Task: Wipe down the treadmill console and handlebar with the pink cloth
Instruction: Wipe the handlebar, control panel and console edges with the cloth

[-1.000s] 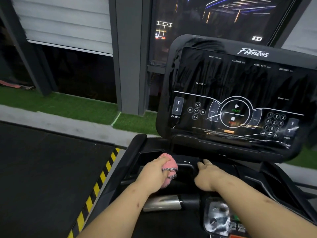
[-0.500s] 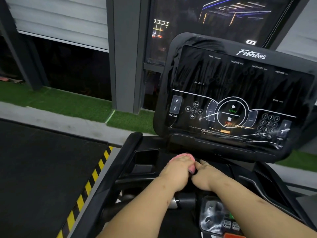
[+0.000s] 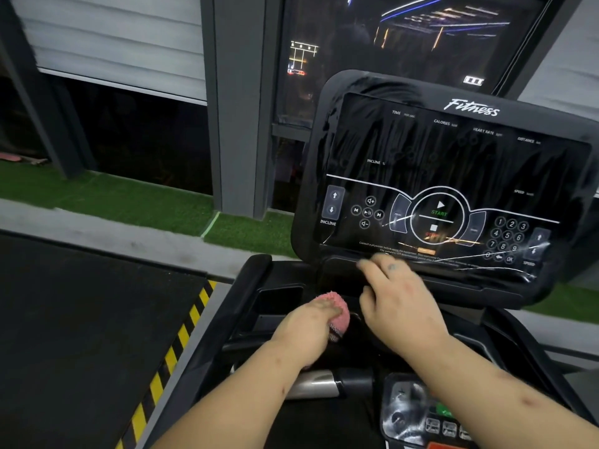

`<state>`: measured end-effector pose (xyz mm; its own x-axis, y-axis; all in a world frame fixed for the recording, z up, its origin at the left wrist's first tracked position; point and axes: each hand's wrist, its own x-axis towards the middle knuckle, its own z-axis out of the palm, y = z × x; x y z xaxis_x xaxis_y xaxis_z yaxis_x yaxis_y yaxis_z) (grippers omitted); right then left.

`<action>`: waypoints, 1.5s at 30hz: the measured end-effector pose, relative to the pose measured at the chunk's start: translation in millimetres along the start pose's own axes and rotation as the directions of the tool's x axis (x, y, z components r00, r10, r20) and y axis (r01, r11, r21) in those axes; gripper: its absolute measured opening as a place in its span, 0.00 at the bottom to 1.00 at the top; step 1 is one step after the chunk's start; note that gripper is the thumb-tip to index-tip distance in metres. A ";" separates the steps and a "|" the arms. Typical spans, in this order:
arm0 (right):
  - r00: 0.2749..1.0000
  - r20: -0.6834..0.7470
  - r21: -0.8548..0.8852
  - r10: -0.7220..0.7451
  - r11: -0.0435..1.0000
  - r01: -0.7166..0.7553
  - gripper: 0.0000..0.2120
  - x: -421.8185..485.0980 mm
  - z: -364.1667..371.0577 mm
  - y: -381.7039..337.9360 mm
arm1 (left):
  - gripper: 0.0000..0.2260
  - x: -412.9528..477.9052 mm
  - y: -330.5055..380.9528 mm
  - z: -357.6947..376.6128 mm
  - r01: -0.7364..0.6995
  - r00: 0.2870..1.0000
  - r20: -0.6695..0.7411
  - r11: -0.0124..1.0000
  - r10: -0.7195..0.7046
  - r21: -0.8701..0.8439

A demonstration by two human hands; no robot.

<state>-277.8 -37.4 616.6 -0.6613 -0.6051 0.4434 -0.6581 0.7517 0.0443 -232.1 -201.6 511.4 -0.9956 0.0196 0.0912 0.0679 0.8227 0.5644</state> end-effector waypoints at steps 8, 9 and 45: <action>0.976 0.206 -0.234 0.072 0.972 -0.022 0.28 10.1 19.1 45.7 | 0.28 -5.8 -14.6 1.4 0.034 0.999 0.017 0.999 -0.034 -0.004; 0.974 0.213 -0.235 0.071 0.972 -0.020 0.27 11.4 18.8 46.4 | 0.28 -4.3 -15.7 2.9 0.035 0.999 0.013 0.999 -0.035 -0.004; 0.948 0.298 -0.171 0.108 0.984 -0.059 0.22 30.1 -7.0 45.6 | 0.24 45.4 49.6 20.4 -0.128 0.985 0.135 0.974 0.103 0.185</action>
<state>-325.2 -19.5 638.2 -0.8057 -0.5708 0.1584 -0.5471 0.8195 0.1704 -275.2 -148.3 526.8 -0.9828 0.1810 0.0375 0.1813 0.9045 0.3861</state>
